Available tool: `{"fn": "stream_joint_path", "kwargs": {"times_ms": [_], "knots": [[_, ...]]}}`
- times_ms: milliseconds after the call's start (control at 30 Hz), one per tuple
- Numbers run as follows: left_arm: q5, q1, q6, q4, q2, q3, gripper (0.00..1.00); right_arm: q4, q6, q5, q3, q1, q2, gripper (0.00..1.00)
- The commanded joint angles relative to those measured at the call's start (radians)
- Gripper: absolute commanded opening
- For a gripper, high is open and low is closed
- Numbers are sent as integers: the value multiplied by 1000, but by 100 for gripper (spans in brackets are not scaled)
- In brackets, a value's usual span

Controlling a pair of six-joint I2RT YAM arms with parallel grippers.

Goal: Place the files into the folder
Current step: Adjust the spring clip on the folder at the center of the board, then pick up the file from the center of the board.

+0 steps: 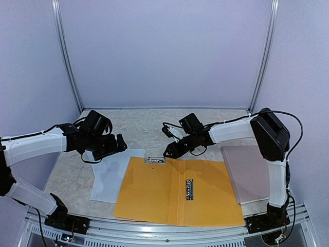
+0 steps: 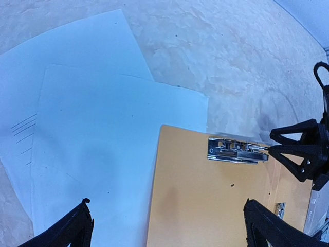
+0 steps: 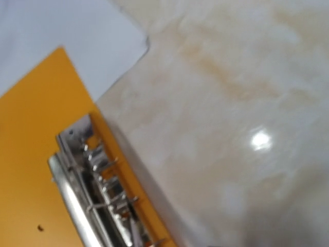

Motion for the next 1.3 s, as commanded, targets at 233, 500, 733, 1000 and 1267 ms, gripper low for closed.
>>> {"fn": "stream_joint_path", "kwargs": {"times_ms": [233, 500, 733, 1000, 1267], "knots": [[45, 168, -16, -142, -117, -91, 99, -64, -40, 97, -46, 5, 22, 29], [193, 284, 17, -127, -35, -125, 99, -83, -71, 116, -67, -15, -31, 36], [243, 351, 49, -110, 13, -151, 93, -68, -70, 85, 22, -1, -85, 64], [282, 398, 127, -23, 138, -125, 88, -112, -54, 57, 335, 74, 119, 66], [336, 422, 144, 56, 250, -104, 75, -137, -17, 20, 571, 134, 346, 59]]}}
